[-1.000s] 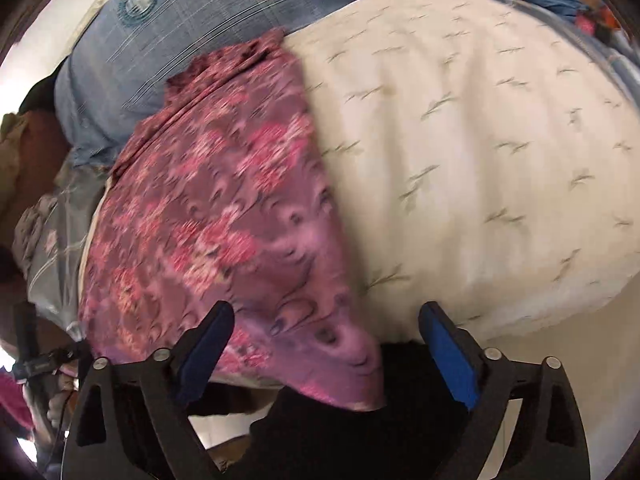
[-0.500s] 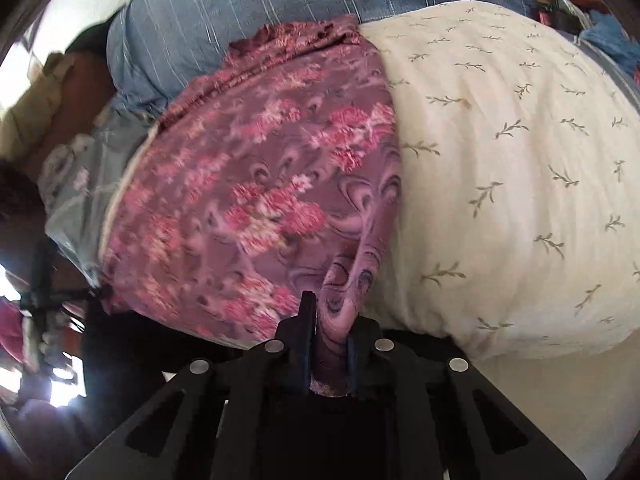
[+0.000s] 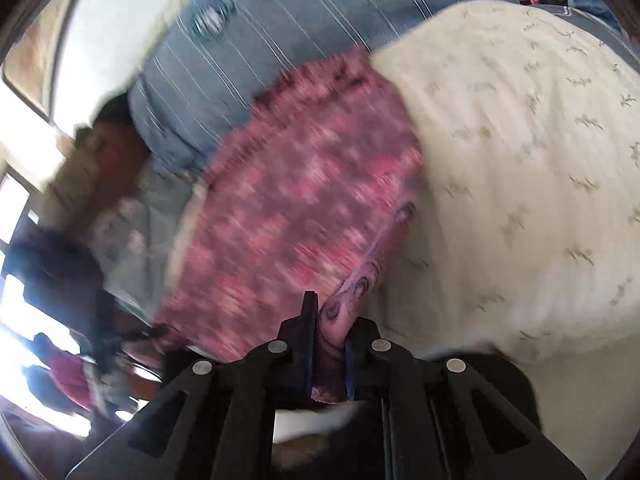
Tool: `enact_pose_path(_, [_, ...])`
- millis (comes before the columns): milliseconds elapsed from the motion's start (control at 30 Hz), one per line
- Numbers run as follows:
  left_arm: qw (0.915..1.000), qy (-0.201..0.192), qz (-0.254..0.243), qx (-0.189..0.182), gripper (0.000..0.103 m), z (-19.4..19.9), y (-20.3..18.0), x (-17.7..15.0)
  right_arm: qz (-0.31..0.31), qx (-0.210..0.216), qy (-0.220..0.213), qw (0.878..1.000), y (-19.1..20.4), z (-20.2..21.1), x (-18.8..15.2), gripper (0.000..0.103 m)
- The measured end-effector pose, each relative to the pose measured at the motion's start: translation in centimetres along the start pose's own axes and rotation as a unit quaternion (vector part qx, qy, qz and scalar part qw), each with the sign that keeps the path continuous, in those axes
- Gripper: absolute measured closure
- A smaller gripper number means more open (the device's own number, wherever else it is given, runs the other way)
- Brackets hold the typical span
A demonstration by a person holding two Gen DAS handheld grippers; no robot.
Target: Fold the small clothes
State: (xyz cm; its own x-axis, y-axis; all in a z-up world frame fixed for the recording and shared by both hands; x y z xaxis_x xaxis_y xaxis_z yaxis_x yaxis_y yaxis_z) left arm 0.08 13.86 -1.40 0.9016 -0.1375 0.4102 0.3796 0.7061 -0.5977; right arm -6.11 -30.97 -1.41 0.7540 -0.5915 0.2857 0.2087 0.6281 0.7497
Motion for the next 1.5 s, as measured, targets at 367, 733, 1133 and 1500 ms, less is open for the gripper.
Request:
enact_pose_path(367, [0.9916, -0.091, 0.074, -0.054, 0.099, 0.9, 3.4, 9.0, -0.052, 0.123, -0.067, 0.989, 3.9, -3.1, 9.4, 0.093])
enact_pose_path(733, [0.9847, -0.144, 0.098, -0.008, 0.099, -2.1, 9.2, 22.9, -0.110, 0.140, -0.117, 0.977, 4.6, -12.1, 23.6, 0.093])
enact_pose_path(1133, [0.9708, -0.096, 0.219, -0.018, 0.099, -9.8, 17.4, 33.0, -0.238, 0.110, -0.105, 0.959, 1.5, -22.6, 33.4, 0.088])
enact_pose_path(1500, [0.9452, -0.175, 0.272, -0.040, 0.042, -3.8, 20.4, 32.0, -0.240, 0.033, -0.162, 0.957, -0.7, -18.1, 34.3, 0.068])
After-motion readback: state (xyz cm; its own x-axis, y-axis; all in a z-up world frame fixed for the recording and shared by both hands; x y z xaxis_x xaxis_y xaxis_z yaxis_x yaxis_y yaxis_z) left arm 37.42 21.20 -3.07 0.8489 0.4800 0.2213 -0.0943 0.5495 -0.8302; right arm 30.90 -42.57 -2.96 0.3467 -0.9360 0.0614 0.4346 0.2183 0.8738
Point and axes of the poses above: each gripper's, at about its wrist camera, not at the fingertips, and z roughly against the way its jaws point, y to its left, x to its top, the point moved 3 cm from there along -z, roughly the way its jaws point, and after that the axes turned 13 degrees about -z, right-handed, at the moved point
